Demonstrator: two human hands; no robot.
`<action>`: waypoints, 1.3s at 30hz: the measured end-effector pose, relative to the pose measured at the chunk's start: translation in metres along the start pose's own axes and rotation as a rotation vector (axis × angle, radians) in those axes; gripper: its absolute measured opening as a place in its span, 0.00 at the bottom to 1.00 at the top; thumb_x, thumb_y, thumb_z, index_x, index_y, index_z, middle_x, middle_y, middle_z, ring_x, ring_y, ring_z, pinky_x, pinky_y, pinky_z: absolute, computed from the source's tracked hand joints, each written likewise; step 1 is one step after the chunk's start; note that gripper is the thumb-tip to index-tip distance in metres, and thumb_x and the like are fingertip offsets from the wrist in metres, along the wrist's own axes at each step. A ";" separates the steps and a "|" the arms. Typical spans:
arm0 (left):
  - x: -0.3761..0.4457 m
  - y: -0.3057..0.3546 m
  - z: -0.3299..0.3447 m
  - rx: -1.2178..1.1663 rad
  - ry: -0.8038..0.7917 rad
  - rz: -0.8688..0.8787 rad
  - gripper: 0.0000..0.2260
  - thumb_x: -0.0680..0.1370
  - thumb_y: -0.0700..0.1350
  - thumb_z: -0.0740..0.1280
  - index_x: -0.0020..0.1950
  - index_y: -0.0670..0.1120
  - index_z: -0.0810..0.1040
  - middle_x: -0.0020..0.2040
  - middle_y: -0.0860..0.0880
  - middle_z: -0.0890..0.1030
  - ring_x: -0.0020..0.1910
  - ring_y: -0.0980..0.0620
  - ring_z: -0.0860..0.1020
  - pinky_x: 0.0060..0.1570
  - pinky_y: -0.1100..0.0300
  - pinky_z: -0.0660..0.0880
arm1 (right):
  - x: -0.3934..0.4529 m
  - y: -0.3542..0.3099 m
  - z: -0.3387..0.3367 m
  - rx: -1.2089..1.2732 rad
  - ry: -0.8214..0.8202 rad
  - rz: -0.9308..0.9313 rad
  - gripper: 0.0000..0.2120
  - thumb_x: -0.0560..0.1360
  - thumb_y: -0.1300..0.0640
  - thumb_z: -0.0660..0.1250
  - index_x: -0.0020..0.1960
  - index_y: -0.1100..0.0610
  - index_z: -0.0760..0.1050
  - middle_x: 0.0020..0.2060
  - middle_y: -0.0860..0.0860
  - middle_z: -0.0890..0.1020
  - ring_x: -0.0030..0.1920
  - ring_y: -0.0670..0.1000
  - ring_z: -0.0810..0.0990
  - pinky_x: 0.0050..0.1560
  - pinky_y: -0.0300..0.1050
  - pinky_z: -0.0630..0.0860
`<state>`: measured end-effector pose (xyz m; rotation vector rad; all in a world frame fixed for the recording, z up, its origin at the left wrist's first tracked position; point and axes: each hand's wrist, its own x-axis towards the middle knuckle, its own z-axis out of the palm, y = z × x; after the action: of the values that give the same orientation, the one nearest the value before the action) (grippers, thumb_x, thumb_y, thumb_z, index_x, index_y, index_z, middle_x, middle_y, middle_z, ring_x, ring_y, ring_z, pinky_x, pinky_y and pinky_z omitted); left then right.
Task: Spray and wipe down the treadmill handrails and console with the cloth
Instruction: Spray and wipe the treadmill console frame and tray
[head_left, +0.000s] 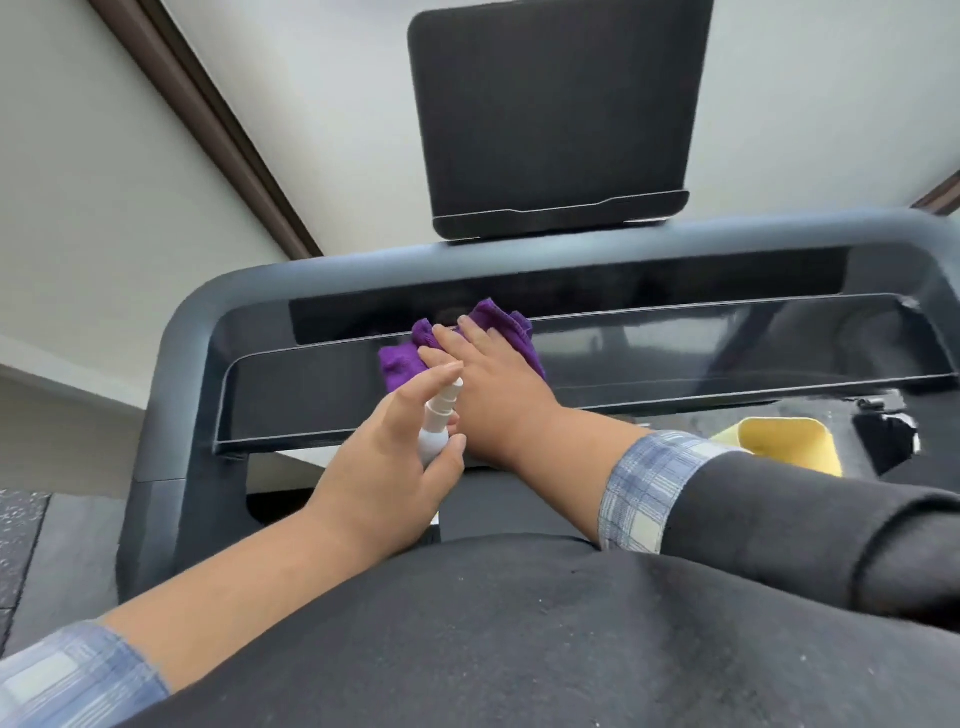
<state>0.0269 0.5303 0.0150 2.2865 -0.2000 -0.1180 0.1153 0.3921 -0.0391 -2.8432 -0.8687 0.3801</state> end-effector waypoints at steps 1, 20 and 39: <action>0.006 0.008 0.008 -0.010 -0.024 0.011 0.31 0.76 0.42 0.69 0.69 0.68 0.60 0.55 0.54 0.77 0.50 0.56 0.79 0.54 0.48 0.77 | -0.008 0.011 -0.002 0.004 0.004 0.014 0.35 0.79 0.42 0.56 0.81 0.52 0.49 0.81 0.53 0.49 0.80 0.58 0.44 0.78 0.57 0.46; 0.057 0.109 0.135 0.038 -0.221 0.268 0.31 0.75 0.43 0.71 0.68 0.69 0.61 0.51 0.61 0.77 0.49 0.64 0.76 0.49 0.69 0.73 | -0.179 0.237 -0.023 0.204 0.172 0.634 0.34 0.78 0.37 0.61 0.79 0.50 0.60 0.80 0.51 0.57 0.80 0.57 0.51 0.78 0.56 0.49; 0.028 0.109 0.139 0.056 -0.089 0.103 0.30 0.74 0.48 0.68 0.69 0.69 0.60 0.52 0.67 0.74 0.48 0.67 0.77 0.45 0.72 0.73 | -0.136 0.209 -0.027 0.183 0.147 0.533 0.34 0.78 0.37 0.58 0.79 0.50 0.58 0.80 0.53 0.55 0.80 0.58 0.49 0.79 0.57 0.48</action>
<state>0.0218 0.3520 0.0045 2.3235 -0.3706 -0.1634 0.1246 0.1418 -0.0305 -2.8420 -0.0344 0.2812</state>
